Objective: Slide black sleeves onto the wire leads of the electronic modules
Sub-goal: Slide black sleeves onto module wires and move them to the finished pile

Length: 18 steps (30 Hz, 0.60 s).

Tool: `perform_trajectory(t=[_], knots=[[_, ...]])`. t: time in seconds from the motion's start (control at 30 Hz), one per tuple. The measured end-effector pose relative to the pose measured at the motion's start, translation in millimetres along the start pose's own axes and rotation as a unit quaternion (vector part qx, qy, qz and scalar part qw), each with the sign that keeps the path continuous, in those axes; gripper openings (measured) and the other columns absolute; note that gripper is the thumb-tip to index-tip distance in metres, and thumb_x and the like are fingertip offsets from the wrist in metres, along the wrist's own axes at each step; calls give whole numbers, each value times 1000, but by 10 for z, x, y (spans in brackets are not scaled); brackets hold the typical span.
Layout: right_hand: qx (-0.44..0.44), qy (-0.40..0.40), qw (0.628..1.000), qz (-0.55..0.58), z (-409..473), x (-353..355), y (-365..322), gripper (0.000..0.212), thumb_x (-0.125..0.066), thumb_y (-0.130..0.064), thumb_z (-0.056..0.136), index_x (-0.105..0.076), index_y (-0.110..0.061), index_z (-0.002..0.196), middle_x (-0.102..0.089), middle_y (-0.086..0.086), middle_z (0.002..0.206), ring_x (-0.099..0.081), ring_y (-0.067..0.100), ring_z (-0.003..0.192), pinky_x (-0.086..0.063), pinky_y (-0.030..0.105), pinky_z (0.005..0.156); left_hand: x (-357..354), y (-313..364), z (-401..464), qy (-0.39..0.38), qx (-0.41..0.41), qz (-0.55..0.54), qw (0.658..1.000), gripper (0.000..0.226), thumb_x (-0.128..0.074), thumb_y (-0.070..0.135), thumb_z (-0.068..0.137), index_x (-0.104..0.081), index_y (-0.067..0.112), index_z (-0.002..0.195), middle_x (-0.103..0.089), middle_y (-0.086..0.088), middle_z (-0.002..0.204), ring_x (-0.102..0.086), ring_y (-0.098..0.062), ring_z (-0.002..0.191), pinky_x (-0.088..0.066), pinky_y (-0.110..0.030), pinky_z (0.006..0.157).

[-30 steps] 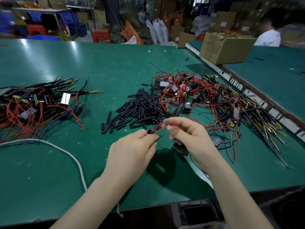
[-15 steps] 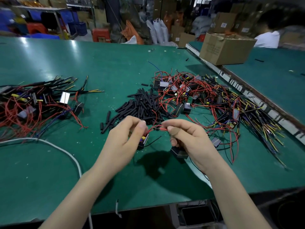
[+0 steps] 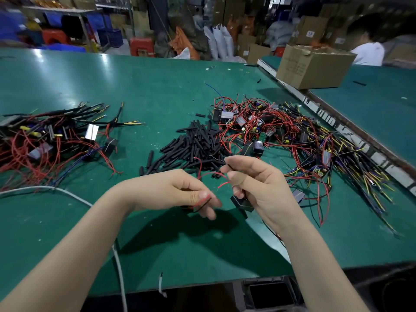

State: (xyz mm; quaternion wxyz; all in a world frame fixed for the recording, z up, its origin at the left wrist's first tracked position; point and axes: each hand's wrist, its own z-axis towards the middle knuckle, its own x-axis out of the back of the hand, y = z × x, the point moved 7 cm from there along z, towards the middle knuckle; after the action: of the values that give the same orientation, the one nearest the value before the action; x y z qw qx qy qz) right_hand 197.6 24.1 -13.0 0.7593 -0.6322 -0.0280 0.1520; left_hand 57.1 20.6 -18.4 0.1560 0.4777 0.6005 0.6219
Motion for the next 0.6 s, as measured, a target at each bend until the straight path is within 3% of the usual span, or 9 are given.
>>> perform_trajectory(t=[0.13, 0.27, 0.4, 0.53, 0.6], knots=[[-6, 6, 1000, -14, 34, 5, -35, 22, -69, -8, 81, -76, -26, 92, -74, 2, 93, -60, 10, 58, -48, 19, 57, -5, 2, -69, 1, -9, -42, 999, 21, -59, 33, 87, -72, 37, 103, -69, 9, 79, -60, -4, 78, -44, -16, 76], [2, 42, 999, -35, 32, 46, -44, 23, -66, 0, 85, -72, -21, 91, -75, 0, 91, -65, 10, 61, -51, 18, 58, -99, 27, -15, -8, -7, -75, 997, 13, -61, 28, 88, -73, 32, 91, -66, 7, 73, -60, -7, 71, -45, -17, 69], [27, 104, 994, -32, 47, 92, 14, 21, -66, -1, 85, -71, -21, 89, -75, -3, 87, -67, 8, 66, -51, 17, 59, -86, 26, 99, 82, 5, -67, 994, 10, -67, 32, 84, -66, 23, 80, -68, 3, 70, -56, -4, 61, -43, -17, 59], [50, 167, 985, -2, 46, 179, 104, 19, -67, -2, 85, -70, -20, 91, -74, -2, 87, -69, 12, 74, -51, 18, 61, -52, -45, 147, 171, 28, -163, 971, 9, -59, 17, 91, -57, 11, 85, -72, -4, 83, -70, -14, 82, -54, -19, 69], [65, 174, 982, -19, 37, 194, 112, 19, -67, -3, 85, -69, -21, 92, -74, -4, 86, -69, 11, 74, -51, 18, 59, -36, -76, 136, 215, 42, -173, 960, 8, -53, 15, 96, -49, 12, 90, -71, -4, 82, -70, -17, 82, -54, -20, 67]])
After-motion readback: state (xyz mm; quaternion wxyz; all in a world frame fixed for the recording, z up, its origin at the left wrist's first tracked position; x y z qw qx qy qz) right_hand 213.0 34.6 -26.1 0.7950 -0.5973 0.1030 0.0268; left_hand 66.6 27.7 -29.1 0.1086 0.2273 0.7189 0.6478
